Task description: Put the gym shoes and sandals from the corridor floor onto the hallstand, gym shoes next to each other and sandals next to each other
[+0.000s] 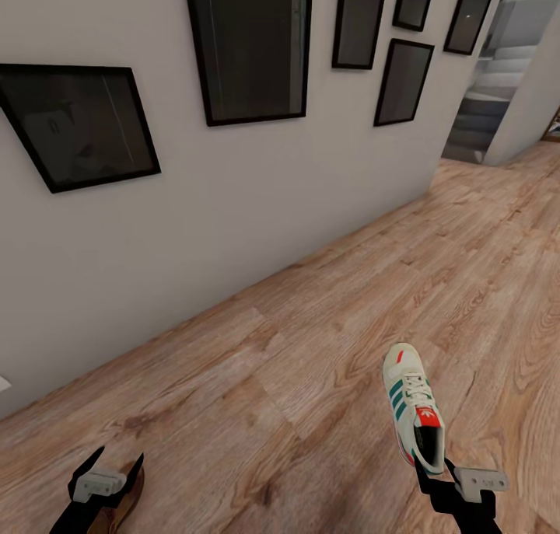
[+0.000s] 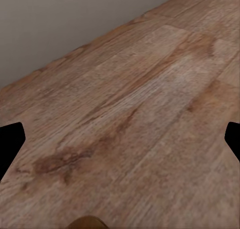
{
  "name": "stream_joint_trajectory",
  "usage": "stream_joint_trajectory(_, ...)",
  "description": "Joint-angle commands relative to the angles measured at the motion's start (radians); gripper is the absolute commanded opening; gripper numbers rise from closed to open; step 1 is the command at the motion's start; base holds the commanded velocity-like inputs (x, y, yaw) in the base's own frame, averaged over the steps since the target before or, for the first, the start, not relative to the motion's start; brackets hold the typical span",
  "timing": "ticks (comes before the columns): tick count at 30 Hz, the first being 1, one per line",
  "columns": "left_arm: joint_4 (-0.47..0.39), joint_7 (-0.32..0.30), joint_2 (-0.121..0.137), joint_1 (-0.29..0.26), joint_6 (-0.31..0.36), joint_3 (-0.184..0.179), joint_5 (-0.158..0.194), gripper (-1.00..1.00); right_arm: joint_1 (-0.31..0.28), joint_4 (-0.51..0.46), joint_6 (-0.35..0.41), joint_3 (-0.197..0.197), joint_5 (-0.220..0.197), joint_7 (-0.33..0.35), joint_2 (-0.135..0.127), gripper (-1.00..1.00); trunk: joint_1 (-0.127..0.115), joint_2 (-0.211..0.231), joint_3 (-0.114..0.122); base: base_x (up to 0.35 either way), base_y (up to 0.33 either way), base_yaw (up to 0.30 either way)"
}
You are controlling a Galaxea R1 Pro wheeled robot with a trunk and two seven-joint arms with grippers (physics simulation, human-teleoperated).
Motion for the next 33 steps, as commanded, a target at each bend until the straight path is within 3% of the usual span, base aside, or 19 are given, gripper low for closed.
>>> stream_joint_trajectory(1, 0.001, 0.0, 0.0, 0.0, 0.0, 0.0, 0.0, 1.0, 0.0, 0.0, 0.0, 0.0, -0.002, -0.001, 0.0, -1.0, 0.0, 0.0, -0.001, 0.0, 0.0, 0.0)
stream_joint_trajectory(10, 0.035, 0.004, 0.015, 0.008, -0.002, -0.004, -0.007, 1.0, -0.001, 0.0, 0.0, -0.002, -0.008, -0.001, -0.001, -1.0, 0.0, 0.0, -0.015, 0.0, 0.0, 0.0)
stream_joint_trajectory(20, 0.054, -0.002, 0.038, 0.056, -0.056, -0.009, -0.012, 1.0, 0.003, -0.022, 0.0, -0.004, -0.01, 0.002, -0.001, -1.0, 0.0, 0.0, -0.026, 0.0, 0.0, 0.0)
stream_joint_trajectory(23, 0.055, 0.002, 0.038, 0.061, -0.06, -0.004, -0.004, 1.0, 0.001, -0.112, 0.049, -0.038, -0.011, 0.0, -0.001, -1.0, 0.0, 0.0, -0.026, 0.0, 0.0, 0.0)
stream_joint_trajectory(25, 0.054, 0.003, 0.038, 0.063, -0.062, -0.003, 0.001, 1.0, -0.009, -0.186, 0.121, -0.071, -0.012, -0.002, -0.005, -1.0, 0.0, 0.0, -0.027, 0.0, 0.0, 0.0)
stream_joint_trajectory(29, 0.051, 0.002, 0.04, 0.064, -0.07, -0.007, -0.003, 1.0, -0.123, -0.26, 0.307, -0.117, -0.01, -0.004, -0.029, -1.0, 0.0, 0.0, -0.027, 0.0, 0.0, 0.0)
stream_joint_trajectory(30, 0.051, 0.002, 0.04, 0.064, -0.07, -0.007, -0.003, 1.0, -0.123, -0.26, 0.307, -0.117, -0.01, -0.004, -0.029, -1.0, 0.0, 0.0, -0.027, 0.0, 0.0, 0.0)
stream_joint_trajectory(33, 0.049, 0.001, 0.039, 0.066, -0.073, -0.024, -0.033, 1.0, -0.2, -0.276, 0.395, -0.134, -0.006, -0.002, -0.042, -1.0, 0.0, 0.0, -0.027, 0.0, 0.0, 0.0)
